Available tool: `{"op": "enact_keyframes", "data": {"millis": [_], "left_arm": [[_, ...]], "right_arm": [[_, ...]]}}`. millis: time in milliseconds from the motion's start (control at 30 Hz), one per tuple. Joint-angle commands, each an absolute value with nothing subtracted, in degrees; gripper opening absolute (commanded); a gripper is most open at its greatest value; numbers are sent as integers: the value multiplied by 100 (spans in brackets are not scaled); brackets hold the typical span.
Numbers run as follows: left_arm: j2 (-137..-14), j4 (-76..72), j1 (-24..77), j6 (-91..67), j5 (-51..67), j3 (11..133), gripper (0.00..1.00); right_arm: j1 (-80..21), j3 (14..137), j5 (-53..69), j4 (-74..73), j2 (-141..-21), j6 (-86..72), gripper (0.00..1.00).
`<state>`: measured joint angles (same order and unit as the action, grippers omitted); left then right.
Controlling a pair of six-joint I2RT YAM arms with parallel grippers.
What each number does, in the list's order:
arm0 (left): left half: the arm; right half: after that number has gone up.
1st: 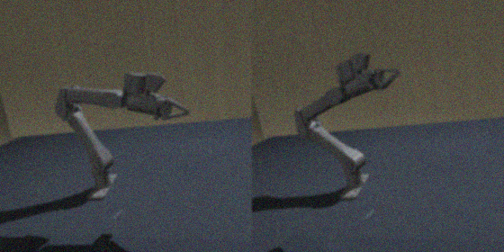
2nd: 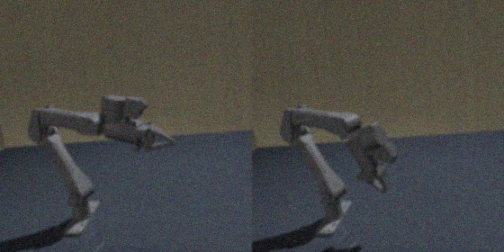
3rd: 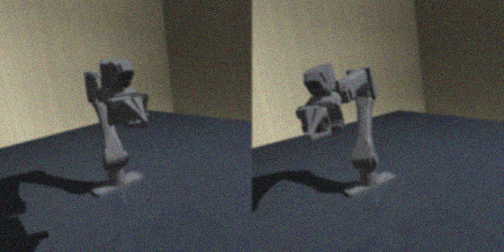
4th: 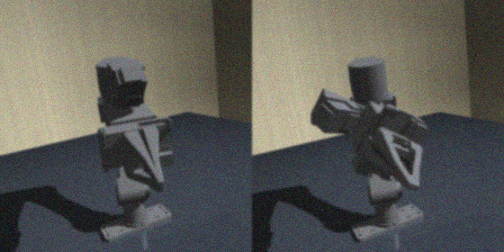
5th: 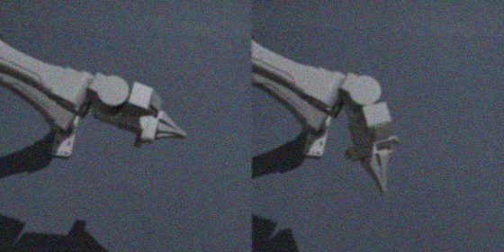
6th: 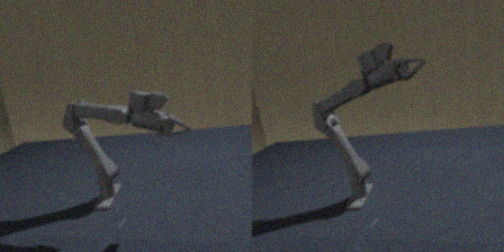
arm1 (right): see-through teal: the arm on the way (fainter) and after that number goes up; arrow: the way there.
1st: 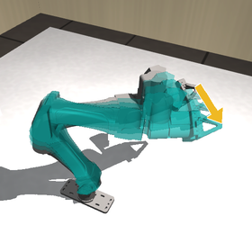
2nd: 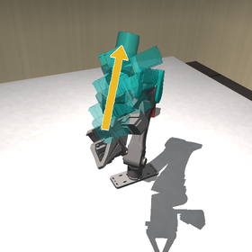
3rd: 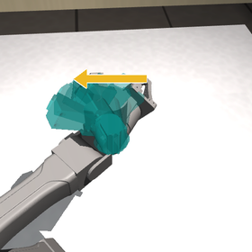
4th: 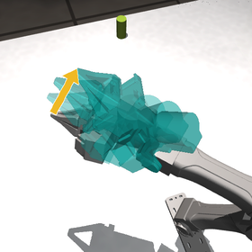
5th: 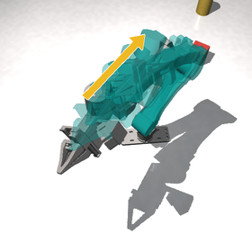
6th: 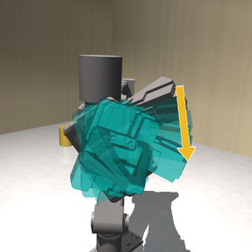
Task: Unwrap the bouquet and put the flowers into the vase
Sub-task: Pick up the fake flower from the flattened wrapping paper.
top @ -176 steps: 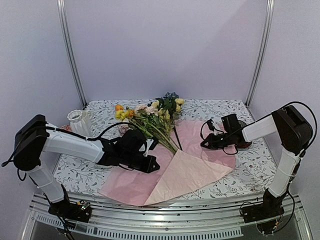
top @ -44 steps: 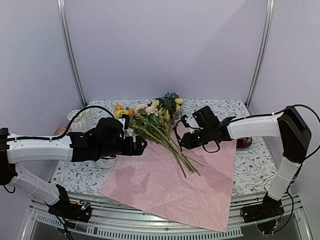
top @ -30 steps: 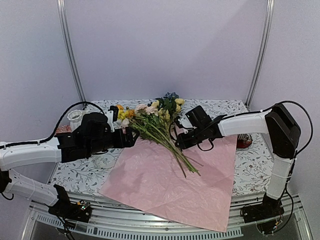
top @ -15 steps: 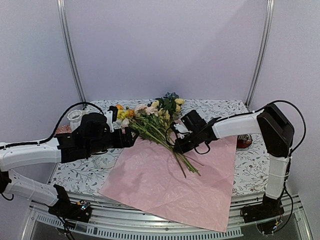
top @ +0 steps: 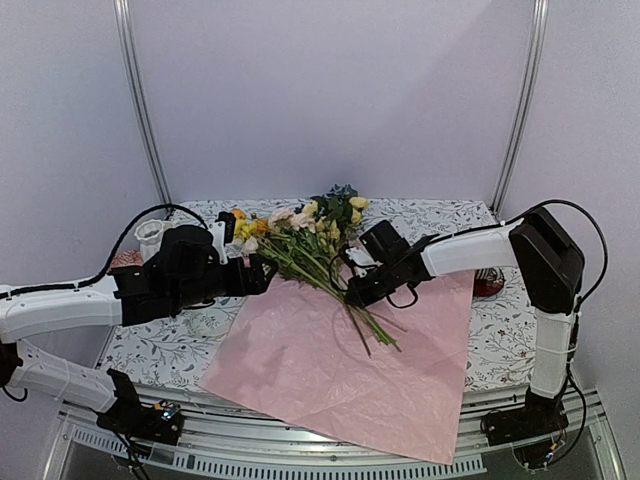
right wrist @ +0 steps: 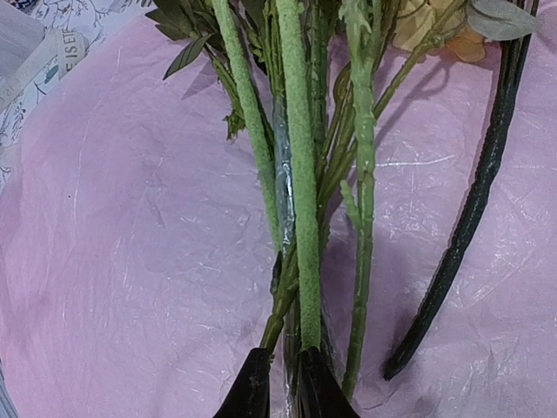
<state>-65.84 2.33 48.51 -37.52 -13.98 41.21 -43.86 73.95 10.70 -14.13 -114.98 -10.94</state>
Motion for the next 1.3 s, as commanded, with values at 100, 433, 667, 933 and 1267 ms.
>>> {"op": "enact_keyframes", "data": {"millis": [100,433,667,933,1267], "left_arm": [[-6470,211,4760,-3676,-1336,4069,96],[-6461,227,4747,-3663,-1340,4078,96],[-6464,235,4744,-3658,-1364,4069,96],[-6462,226,4738,-3666,-1365,4054,96],[-6434,244,4741,-3687,-1347,4034,96]], "right_arm": [[-4441,7518,814,-1635,-11786,-1013,16],[-4439,7518,597,-1699,-11530,-1004,17],[-4441,7454,649,-1662,-11188,-1002,16],[-4439,7444,477,-1721,-11107,-973,16],[-4440,7480,509,-1720,-11446,-976,15]]}}
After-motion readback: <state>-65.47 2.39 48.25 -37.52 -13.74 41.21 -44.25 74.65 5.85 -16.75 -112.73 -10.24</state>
